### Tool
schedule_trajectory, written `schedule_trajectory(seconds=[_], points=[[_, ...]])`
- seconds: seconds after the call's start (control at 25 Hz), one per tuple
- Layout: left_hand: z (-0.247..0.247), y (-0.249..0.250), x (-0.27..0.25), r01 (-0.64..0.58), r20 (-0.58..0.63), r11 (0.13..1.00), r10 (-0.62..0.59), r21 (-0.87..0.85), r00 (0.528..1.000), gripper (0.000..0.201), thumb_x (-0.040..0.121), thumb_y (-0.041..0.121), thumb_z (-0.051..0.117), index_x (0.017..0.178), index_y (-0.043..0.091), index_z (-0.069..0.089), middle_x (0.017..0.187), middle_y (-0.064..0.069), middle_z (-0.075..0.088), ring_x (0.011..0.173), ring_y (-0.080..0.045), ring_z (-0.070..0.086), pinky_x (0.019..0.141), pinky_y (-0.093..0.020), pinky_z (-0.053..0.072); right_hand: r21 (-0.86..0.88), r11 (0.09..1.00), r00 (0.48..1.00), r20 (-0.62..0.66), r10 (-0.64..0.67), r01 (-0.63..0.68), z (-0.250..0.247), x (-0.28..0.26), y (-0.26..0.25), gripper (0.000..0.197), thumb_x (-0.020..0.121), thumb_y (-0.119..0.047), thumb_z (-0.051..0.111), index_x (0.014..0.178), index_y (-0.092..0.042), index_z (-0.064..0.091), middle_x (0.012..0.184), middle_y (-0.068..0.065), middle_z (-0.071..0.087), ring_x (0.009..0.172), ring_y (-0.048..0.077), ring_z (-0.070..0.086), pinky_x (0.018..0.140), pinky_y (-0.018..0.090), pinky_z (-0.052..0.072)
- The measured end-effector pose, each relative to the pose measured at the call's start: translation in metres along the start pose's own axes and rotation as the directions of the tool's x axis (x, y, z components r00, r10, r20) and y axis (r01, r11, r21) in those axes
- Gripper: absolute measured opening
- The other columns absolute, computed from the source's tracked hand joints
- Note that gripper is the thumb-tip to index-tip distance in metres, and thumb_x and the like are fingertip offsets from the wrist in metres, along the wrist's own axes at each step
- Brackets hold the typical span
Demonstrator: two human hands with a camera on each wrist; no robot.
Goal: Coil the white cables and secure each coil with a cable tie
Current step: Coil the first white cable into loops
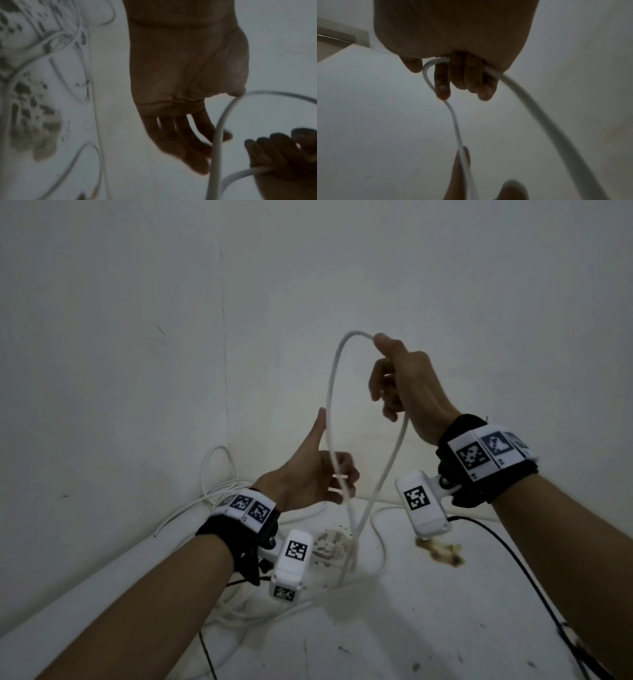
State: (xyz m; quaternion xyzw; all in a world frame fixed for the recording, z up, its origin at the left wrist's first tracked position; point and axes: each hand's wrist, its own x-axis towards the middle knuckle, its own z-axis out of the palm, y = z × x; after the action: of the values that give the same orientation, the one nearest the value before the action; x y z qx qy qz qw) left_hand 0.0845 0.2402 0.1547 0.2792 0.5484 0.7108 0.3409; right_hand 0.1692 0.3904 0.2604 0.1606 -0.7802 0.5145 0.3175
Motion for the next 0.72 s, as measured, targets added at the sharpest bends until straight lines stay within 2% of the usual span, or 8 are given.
schedule_trajectory(seconds=[0.12, 0.2, 0.28, 0.36, 0.44, 0.56, 0.64, 0.72], points=[[-0.015, -0.006, -0.014, -0.016, -0.054, 0.993, 0.01, -0.116, 0.998, 0.076, 0.062, 0.091, 0.046, 0.051, 0.017, 0.034, 0.05, -0.003, 0.032, 0.045, -0.019, 0.04, 0.063, -0.031, 0.05, -0.185, 0.983, 0.978, -0.208, -0.033, -0.007, -0.016, 0.009, 0.019, 0.079, 0.093, -0.065, 0.048, 0.054, 0.004, 0.05, 0.056, 0.015, 0.042, 0.042, 0.019, 0.035, 0.047, 0.026, 0.032], [-0.025, -0.003, -0.018, -0.015, -0.177, 0.997, 0.002, -0.074, 0.984, 0.066, 0.07, 0.084, 0.052, 0.056, 0.021, 0.036, 0.054, 0.005, 0.015, 0.042, -0.011, 0.014, 0.041, -0.022, 0.023, -0.39, 0.917, 0.975, -0.222, -0.009, -0.081, -0.023, 0.011, 0.036, 0.084, 0.091, -0.07, 0.046, 0.066, 0.009, 0.057, 0.057, 0.012, 0.05, 0.05, 0.021, 0.048, 0.055, 0.029, 0.039], [-0.033, 0.008, -0.016, -0.034, -0.365, 0.999, 0.037, 0.013, 0.93, 0.053, 0.083, 0.071, 0.053, 0.069, 0.022, 0.04, 0.057, 0.006, 0.019, 0.042, -0.009, 0.011, 0.041, -0.021, 0.009, -0.584, 0.793, 0.983, -0.158, 0.098, -0.173, -0.019, 0.007, 0.059, 0.061, 0.099, -0.057, 0.043, 0.097, -0.004, 0.072, 0.084, 0.013, 0.069, 0.084, 0.027, 0.066, 0.077, 0.035, 0.049], [-0.033, 0.026, -0.011, 0.002, -0.462, 0.992, 0.057, 0.126, 0.885, 0.037, 0.095, 0.055, 0.04, 0.084, 0.02, 0.038, 0.054, 0.005, 0.03, 0.037, -0.008, 0.016, 0.037, -0.016, 0.011, -0.7, 0.69, 0.978, -0.061, 0.2, -0.185, -0.004, -0.007, 0.073, 0.053, 0.102, -0.034, 0.048, 0.151, -0.016, 0.038, 0.141, 0.023, 0.048, 0.13, 0.036, 0.046, 0.105, 0.041, 0.039], [-0.027, 0.047, -0.01, 0.117, -0.494, 0.936, 0.066, 0.331, 0.867, 0.038, 0.097, 0.053, 0.029, 0.09, 0.017, 0.039, 0.056, 0.003, 0.035, 0.038, -0.009, 0.019, 0.037, -0.016, 0.015, -0.75, 0.657, 0.993, 0.008, 0.114, -0.07, 0.02, -0.02, 0.079, 0.092, 0.093, -0.024, 0.059, 0.158, -0.031, -0.005, 0.16, 0.022, 0.011, 0.146, 0.042, 0.015, 0.116, 0.053, 0.025], [-0.024, 0.069, -0.015, 0.197, -0.492, 0.848, 0.085, 0.492, 0.866, 0.051, 0.094, 0.061, 0.023, 0.087, 0.015, 0.044, 0.057, 0.002, 0.039, 0.04, -0.011, 0.024, 0.037, -0.019, 0.02, -0.913, 0.381, 0.989, 0.126, -0.073, 0.144, 0.057, -0.028, 0.081, 0.096, 0.084, -0.041, 0.066, 0.158, -0.037, 0.004, 0.165, 0.018, -0.011, 0.147, 0.051, -0.016, 0.114, 0.071, 0.002], [-0.029, 0.07, -0.025, 0.25, -0.462, 0.804, 0.034, 0.54, 0.886, 0.056, 0.091, 0.063, 0.021, 0.087, 0.013, 0.046, 0.058, 0.002, 0.04, 0.042, -0.011, 0.023, 0.039, -0.021, 0.02, -0.954, 0.266, 0.975, 0.084, -0.208, 0.139, 0.066, -0.024, 0.077, 0.101, 0.076, -0.04, 0.071, 0.158, -0.033, 0.013, 0.164, 0.022, -0.009, 0.146, 0.053, -0.014, 0.111, 0.075, -0.007], [-0.037, 0.063, -0.033, 0.278, -0.405, 0.745, -0.012, 0.606, 0.914, 0.048, 0.09, 0.057, 0.024, 0.083, 0.015, 0.045, 0.06, 0.002, 0.038, 0.046, -0.012, 0.02, 0.043, -0.022, 0.017, -0.972, 0.086, 0.939, 0.186, -0.291, 0.22, 0.072, -0.021, 0.077, 0.103, 0.074, -0.042, 0.073, 0.158, -0.033, 0.014, 0.165, 0.021, -0.007, 0.147, 0.052, -0.011, 0.108, 0.075, -0.014]])
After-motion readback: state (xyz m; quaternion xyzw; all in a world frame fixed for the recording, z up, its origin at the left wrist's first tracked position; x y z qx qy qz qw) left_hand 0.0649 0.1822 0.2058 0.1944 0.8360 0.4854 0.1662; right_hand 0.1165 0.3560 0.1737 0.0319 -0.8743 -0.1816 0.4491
